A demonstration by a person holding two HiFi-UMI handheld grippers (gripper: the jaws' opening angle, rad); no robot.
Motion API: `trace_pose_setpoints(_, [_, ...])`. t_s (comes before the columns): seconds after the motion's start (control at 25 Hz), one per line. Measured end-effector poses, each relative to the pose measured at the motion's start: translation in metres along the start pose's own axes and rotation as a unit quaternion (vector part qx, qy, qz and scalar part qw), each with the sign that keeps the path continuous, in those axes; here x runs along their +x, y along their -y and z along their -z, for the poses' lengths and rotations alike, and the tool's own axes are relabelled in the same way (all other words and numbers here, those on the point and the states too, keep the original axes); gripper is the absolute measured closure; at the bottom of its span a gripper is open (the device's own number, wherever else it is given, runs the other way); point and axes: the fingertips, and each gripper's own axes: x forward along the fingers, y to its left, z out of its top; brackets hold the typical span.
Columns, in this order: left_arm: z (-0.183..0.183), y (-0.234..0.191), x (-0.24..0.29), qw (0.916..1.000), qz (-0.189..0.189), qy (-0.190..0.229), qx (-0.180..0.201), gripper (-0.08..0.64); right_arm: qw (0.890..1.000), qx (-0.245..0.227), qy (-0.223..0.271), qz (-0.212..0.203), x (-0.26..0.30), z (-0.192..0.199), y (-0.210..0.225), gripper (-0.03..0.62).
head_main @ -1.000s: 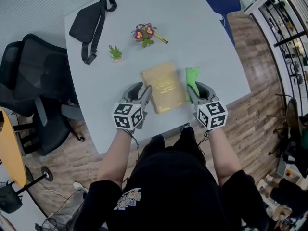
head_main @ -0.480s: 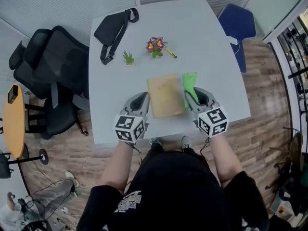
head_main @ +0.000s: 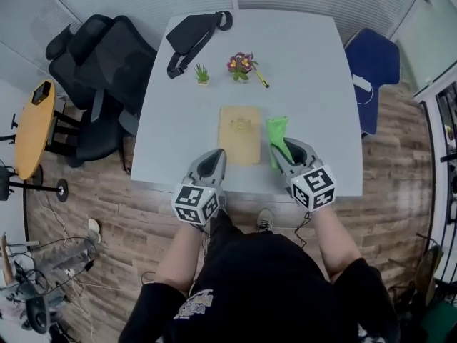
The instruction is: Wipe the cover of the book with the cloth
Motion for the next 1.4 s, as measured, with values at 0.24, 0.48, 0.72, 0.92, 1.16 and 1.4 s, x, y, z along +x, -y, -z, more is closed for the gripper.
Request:
trace_pose_setpoints(0.24, [0.014, 0.015, -0.032, 0.9998, -0.021, -0.002, 0.003, 0.554, 0.999, 0.01, -0.013, -0.034, -0.001, 0.018, -0.019, 0.494])
trace_pose_setpoints(0.48, [0.017, 0.006, -0.065, 0.9995, -0.03, 0.004, 0.003, 0.554, 0.998, 0.014, -0.018, -0.051, 0.01, 0.023, -0.053, 0.494])
trace_pose_setpoints(0.72, [0.022, -0.014, -0.1, 0.9999, -0.014, 0.005, 0.008, 0.554, 0.999, 0.023, -0.022, -0.042, 0.02, 0.026, -0.101, 0.494])
trace_pose_setpoints(0.92, [0.022, -0.024, -0.122, 0.9996, 0.022, 0.005, 0.017, 0.554, 1.0, 0.024, -0.016, -0.007, 0.015, 0.025, -0.131, 0.494])
trace_pose_setpoints(1.16, [0.025, -0.019, -0.131, 0.996, 0.085, 0.007, 0.025, 0.554, 0.998, 0.031, -0.006, 0.062, -0.011, 0.029, -0.145, 0.494])
trace_pose_setpoints(1.4, [0.032, -0.002, -0.14, 0.9894, 0.141, 0.003, 0.033, 0.554, 0.991, 0.042, 0.003, 0.128, -0.048, 0.04, -0.15, 0.494])
